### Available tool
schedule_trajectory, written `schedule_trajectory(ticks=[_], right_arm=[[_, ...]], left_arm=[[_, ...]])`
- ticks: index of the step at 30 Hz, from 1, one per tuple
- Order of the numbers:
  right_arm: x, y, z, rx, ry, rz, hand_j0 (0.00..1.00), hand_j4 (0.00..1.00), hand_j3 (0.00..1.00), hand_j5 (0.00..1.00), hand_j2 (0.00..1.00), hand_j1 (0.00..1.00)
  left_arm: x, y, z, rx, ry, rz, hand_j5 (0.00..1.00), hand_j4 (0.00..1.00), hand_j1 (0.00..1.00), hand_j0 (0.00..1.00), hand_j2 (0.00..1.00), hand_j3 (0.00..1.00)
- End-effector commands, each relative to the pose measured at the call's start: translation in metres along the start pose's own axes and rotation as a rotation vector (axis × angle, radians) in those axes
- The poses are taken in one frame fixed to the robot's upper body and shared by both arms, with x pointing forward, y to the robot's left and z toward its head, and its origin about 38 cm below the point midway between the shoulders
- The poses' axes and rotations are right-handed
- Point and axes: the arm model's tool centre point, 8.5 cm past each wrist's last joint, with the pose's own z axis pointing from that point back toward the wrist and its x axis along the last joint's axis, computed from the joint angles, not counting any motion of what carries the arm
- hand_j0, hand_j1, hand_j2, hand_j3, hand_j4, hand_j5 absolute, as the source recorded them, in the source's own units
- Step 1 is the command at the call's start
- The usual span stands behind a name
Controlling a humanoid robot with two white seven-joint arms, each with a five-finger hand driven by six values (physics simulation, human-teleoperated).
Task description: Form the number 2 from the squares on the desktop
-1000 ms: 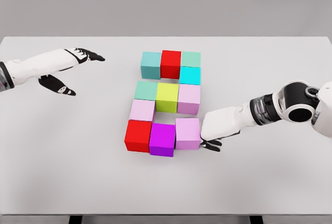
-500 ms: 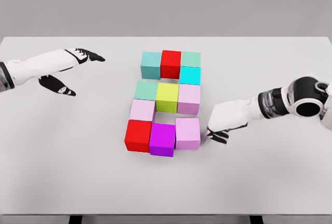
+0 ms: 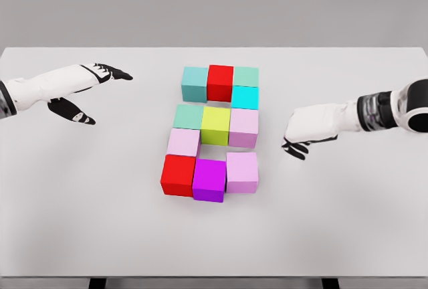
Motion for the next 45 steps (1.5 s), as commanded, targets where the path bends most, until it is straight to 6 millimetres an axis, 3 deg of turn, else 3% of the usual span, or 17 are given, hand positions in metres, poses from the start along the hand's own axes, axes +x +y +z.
schedule_trajectory(ticks=[1,10,12,16,17,18,22,40,45], right_arm=[[-0.009,-0.008,0.010,-0.031,0.033,-0.005,0.16,0.16,0.16,0.16,0.16,0.16],[-0.022,-0.014,0.023,-0.065,0.081,-0.020,0.19,0.19,0.19,0.19,0.19,0.19],[-0.023,-0.016,0.025,-0.076,0.083,-0.019,0.30,0.30,0.30,0.30,0.30,0.30],[-0.020,-0.020,0.027,-0.087,0.061,0.002,0.66,0.66,0.66,0.66,0.66,0.66],[-0.020,-0.021,0.028,-0.087,0.062,0.004,0.78,0.78,0.78,0.78,0.78,0.78],[-0.022,-0.018,0.032,-0.082,0.071,0.001,1.00,1.00,1.00,1.00,1.00,1.00],[-0.029,-0.013,0.053,-0.084,0.119,-0.008,1.00,1.00,1.00,1.00,1.00,1.00],[-0.024,-0.011,0.049,-0.081,0.103,-0.008,1.00,1.00,1.00,1.00,1.00,1.00],[-0.033,-0.008,0.070,-0.087,0.156,-0.020,1.00,1.00,1.00,1.00,1.00,1.00]], left_arm=[[0.000,0.001,0.001,0.004,0.001,0.006,1.00,1.00,1.00,1.00,1.00,1.00],[0.000,0.000,0.000,0.005,-0.001,0.007,1.00,1.00,1.00,1.00,1.00,1.00],[0.000,0.001,0.001,0.004,0.001,0.006,1.00,1.00,1.00,1.00,1.00,1.00],[0.000,0.001,0.000,0.005,-0.001,0.005,1.00,1.00,1.00,1.00,1.00,1.00],[0.000,0.001,0.000,0.005,-0.001,0.005,1.00,1.00,1.00,1.00,1.00,1.00],[0.000,0.001,0.000,0.005,-0.001,0.005,1.00,1.00,1.00,1.00,1.00,1.00],[-0.001,0.001,0.001,0.004,0.003,0.006,1.00,1.00,1.00,1.00,1.00,1.00],[0.002,0.003,0.002,-0.001,-0.003,-0.002,1.00,1.00,1.00,1.00,1.00,1.00],[0.001,0.001,0.002,-0.004,-0.002,0.002,1.00,1.00,1.00,1.00,1.00,1.00]])
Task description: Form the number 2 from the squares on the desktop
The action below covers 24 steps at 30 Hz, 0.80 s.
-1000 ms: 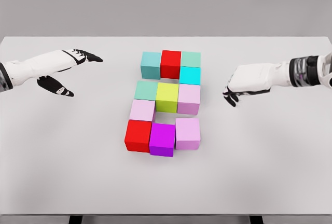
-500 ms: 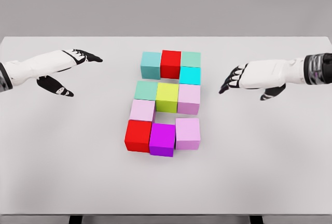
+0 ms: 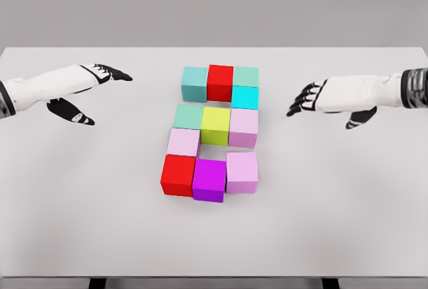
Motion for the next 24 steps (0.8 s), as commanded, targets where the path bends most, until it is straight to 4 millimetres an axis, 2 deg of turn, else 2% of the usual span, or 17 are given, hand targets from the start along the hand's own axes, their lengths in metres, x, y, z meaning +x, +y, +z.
schedule_trajectory(ticks=[1,5,14,19,24], right_arm=[[-0.007,0.001,0.007,-0.004,0.025,-0.013,1.00,1.00,1.00,1.00,1.00,1.00],[-0.024,0.005,0.013,-0.026,0.072,-0.059,1.00,1.00,1.00,1.00,1.00,1.00],[-0.023,0.006,0.012,-0.025,0.071,-0.060,1.00,1.00,1.00,1.00,1.00,1.00],[-0.023,0.007,0.011,-0.025,0.069,-0.061,1.00,1.00,1.00,1.00,1.00,1.00],[-0.023,0.006,0.011,-0.027,0.069,-0.060,1.00,1.00,1.00,1.00,1.00,1.00]], left_arm=[[0.000,0.001,0.000,0.004,0.001,0.006,1.00,1.00,1.00,1.00,1.00,1.00],[0.000,0.002,0.001,0.009,0.000,0.005,1.00,1.00,1.00,1.00,1.00,1.00],[-0.007,0.000,0.012,0.011,0.026,0.015,1.00,1.00,1.00,1.00,1.00,1.00],[0.007,0.006,0.007,0.014,-0.014,-0.012,1.00,1.00,1.00,1.00,1.00,1.00],[0.004,0.015,0.016,0.019,0.001,-0.023,1.00,1.00,1.00,1.00,1.00,1.00]])
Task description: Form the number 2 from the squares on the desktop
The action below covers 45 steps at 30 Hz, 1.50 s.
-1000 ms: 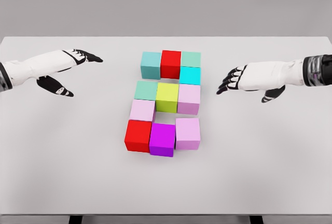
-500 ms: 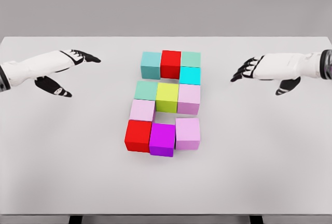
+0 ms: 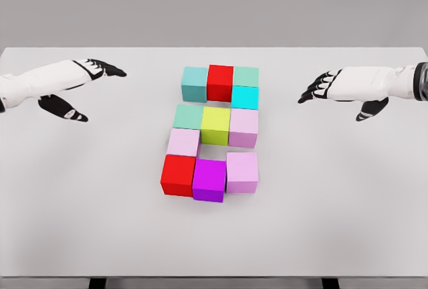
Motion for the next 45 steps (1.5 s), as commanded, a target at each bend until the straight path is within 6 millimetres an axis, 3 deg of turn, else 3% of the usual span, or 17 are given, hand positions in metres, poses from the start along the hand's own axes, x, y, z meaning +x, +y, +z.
schedule_trajectory(ticks=[1,8,11,20,25,34,37,45], right_arm=[[0.000,-0.001,0.000,-0.004,-0.001,-0.003,1.00,1.00,1.00,1.00,1.00,1.00],[0.003,-0.002,-0.003,-0.008,-0.011,-0.001,1.00,1.00,1.00,1.00,1.00,1.00],[0.009,-0.006,-0.014,-0.030,-0.041,-0.005,1.00,1.00,1.00,1.00,1.00,1.00],[0.018,-0.012,-0.013,-0.162,-0.152,-0.176,1.00,1.00,1.00,1.00,1.00,1.00],[0.021,-0.003,-0.016,-0.163,-0.171,-0.213,1.00,1.00,1.00,1.00,1.00,1.00],[0.029,-0.007,-0.027,-0.191,-0.220,-0.240,1.00,1.00,1.00,1.00,1.00,1.00],[0.038,0.001,-0.037,-0.210,-0.275,-0.311,1.00,1.00,1.00,1.00,1.00,1.00],[0.041,0.008,-0.033,-0.261,-0.348,-0.460,1.00,1.00,1.00,1.00,1.00,1.00]], left_arm=[[-0.002,0.003,0.007,0.001,0.010,0.000,1.00,1.00,1.00,1.00,1.00,1.00],[-0.003,0.005,0.009,0.006,0.011,0.006,1.00,1.00,1.00,1.00,1.00,1.00],[-0.002,0.007,0.009,0.015,0.005,0.015,1.00,1.00,1.00,1.00,1.00,1.00],[-0.002,0.005,0.010,0.014,0.005,0.019,1.00,1.00,1.00,1.00,1.00,1.00],[-0.002,0.005,0.010,0.014,0.006,0.020,1.00,1.00,1.00,1.00,1.00,1.00],[-0.003,0.005,0.010,0.016,0.008,0.021,1.00,1.00,1.00,1.00,1.00,1.00],[-0.003,0.006,0.010,0.018,0.007,0.023,1.00,1.00,1.00,1.00,1.00,1.00],[-0.004,0.008,0.011,0.023,0.010,0.024,1.00,1.00,1.00,1.00,1.00,1.00]])
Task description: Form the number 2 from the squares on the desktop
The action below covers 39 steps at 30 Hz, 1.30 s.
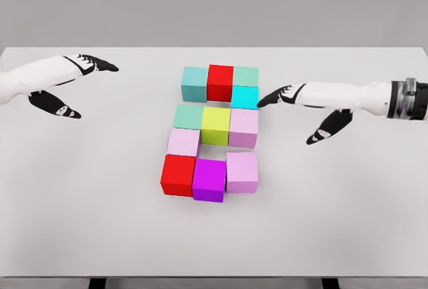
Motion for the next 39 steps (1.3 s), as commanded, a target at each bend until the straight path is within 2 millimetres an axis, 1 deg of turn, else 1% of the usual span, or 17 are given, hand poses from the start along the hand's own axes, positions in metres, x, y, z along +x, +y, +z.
schedule_trajectory(ticks=[1,3,7,10,12,14,17,19,22,25,30,32,39], right_arm=[[0.001,0.006,-0.002,-0.010,-0.027,-0.061,1.00,1.00,1.00,1.00,1.00,1.00],[0.001,0.011,-0.005,-0.009,-0.043,-0.092,1.00,1.00,1.00,1.00,1.00,1.00],[0.008,0.011,-0.010,-0.034,-0.092,-0.138,1.00,1.00,1.00,1.00,1.00,1.00],[0.007,0.021,-0.015,-0.021,-0.103,-0.164,1.00,1.00,1.00,1.00,1.00,1.00],[0.007,0.026,-0.016,-0.016,-0.103,-0.174,1.00,1.00,1.00,1.00,1.00,1.00],[0.005,0.033,-0.016,-0.011,-0.102,-0.188,1.00,1.00,1.00,1.00,1.00,1.00],[0.006,0.034,-0.017,-0.010,-0.105,-0.190,1.00,1.00,1.00,1.00,1.00,1.00],[0.008,0.040,-0.019,-0.002,-0.115,-0.200,1.00,1.00,1.00,1.00,1.00,1.00],[0.013,0.039,-0.022,-0.002,-0.133,-0.195,1.00,1.00,1.00,1.00,1.00,1.00],[0.016,0.044,-0.028,0.001,-0.150,-0.208,1.00,1.00,1.00,1.00,1.00,1.00],[0.015,0.048,-0.029,-0.001,-0.152,-0.222,1.00,1.00,1.00,1.00,1.00,1.00],[0.015,0.049,-0.032,-0.001,-0.160,-0.225,1.00,1.00,1.00,1.00,1.00,1.00],[0.016,0.063,-0.040,0.010,-0.174,-0.256,1.00,1.00,1.00,1.00,1.00,1.00]], left_arm=[[0.000,0.001,0.001,0.006,0.000,0.006,1.00,1.00,1.00,1.00,1.00,1.00],[0.000,0.000,0.001,0.004,0.001,0.007,1.00,1.00,1.00,1.00,1.00,1.00],[0.000,0.001,0.000,0.006,-0.001,0.007,1.00,1.00,1.00,1.00,1.00,1.00],[0.000,0.002,0.000,0.010,-0.002,0.008,1.00,1.00,1.00,1.00,1.00,1.00],[-0.001,0.004,0.005,0.015,0.001,0.015,1.00,1.00,1.00,1.00,1.00,1.00],[-0.001,0.004,0.005,0.015,0.001,0.015,1.00,1.00,1.00,1.00,1.00,1.00],[-0.001,0.004,0.005,0.016,0.000,0.016,1.00,1.00,1.00,1.00,1.00,1.00],[-0.001,0.004,0.005,0.016,0.000,0.016,1.00,1.00,1.00,1.00,1.00,1.00],[-0.001,0.004,0.005,0.015,0.001,0.015,1.00,1.00,1.00,1.00,1.00,1.00],[0.000,0.002,0.003,0.014,-0.003,0.019,1.00,1.00,1.00,1.00,1.00,1.00],[-0.001,0.003,0.005,0.013,0.001,0.018,1.00,1.00,1.00,1.00,1.00,1.00],[-0.001,0.003,0.005,0.014,0.001,0.017,1.00,1.00,1.00,1.00,1.00,1.00],[-0.001,0.003,0.005,0.013,0.001,0.018,1.00,1.00,1.00,1.00,1.00,1.00]])
